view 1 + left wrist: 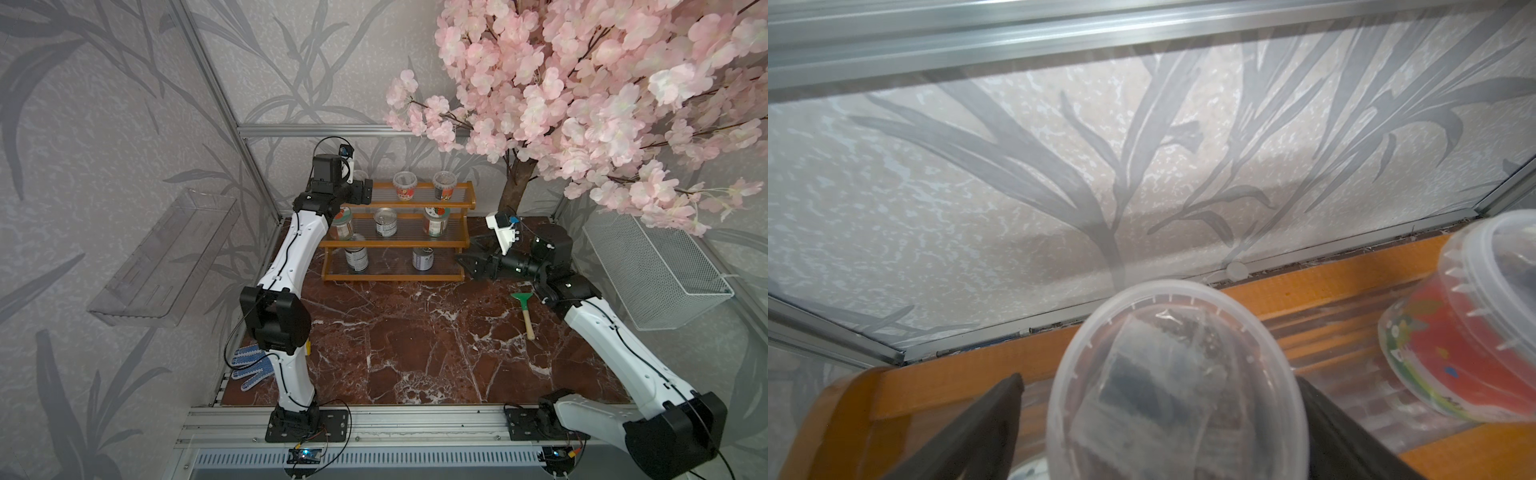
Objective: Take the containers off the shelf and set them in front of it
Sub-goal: 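Pick up a container from the shelf.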
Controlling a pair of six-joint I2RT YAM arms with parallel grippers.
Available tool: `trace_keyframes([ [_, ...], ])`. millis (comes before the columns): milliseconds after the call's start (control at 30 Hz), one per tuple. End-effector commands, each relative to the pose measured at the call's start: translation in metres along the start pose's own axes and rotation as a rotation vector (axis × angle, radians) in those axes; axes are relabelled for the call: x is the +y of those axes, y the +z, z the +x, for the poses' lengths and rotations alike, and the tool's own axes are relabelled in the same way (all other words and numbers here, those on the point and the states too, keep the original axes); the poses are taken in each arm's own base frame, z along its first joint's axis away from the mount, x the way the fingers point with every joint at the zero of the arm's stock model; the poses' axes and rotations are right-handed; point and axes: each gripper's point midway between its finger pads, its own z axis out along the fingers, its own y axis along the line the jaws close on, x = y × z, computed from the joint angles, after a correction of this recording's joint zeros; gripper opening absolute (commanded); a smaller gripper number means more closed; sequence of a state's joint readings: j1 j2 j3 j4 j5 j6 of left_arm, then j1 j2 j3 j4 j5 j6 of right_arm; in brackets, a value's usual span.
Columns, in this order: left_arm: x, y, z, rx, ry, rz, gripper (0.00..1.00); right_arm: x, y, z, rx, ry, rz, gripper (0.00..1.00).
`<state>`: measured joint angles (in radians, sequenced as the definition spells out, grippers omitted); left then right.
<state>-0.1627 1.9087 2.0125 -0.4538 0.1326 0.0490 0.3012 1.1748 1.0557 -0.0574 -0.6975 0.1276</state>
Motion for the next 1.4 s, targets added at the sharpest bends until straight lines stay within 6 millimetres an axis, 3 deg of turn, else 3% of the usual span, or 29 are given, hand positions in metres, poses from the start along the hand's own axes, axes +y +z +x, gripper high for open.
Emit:
trace_keyframes([
  [0,-0.006,-0.003,-0.011,-0.025,-0.005,0.030,0.95,0.004,0.001,-0.014,-0.027,-0.030,-0.011,0.99],
  [333,-0.008,-0.009,-0.025,-0.063,0.002,0.034,0.84,-0.001,0.007,-0.015,-0.028,-0.036,-0.009,0.99],
  [700,-0.005,-0.009,-0.015,-0.030,0.008,0.015,0.74,-0.004,0.007,-0.015,-0.030,-0.045,0.005,0.99],
  [1100,-0.003,-0.033,-0.028,-0.057,0.014,-0.007,0.69,-0.005,0.010,-0.016,-0.035,-0.050,-0.004,0.99],
  [1367,-0.013,-0.065,-0.039,-0.079,0.005,0.005,0.69,-0.002,0.008,-0.018,-0.053,-0.046,-0.003,0.99],
])
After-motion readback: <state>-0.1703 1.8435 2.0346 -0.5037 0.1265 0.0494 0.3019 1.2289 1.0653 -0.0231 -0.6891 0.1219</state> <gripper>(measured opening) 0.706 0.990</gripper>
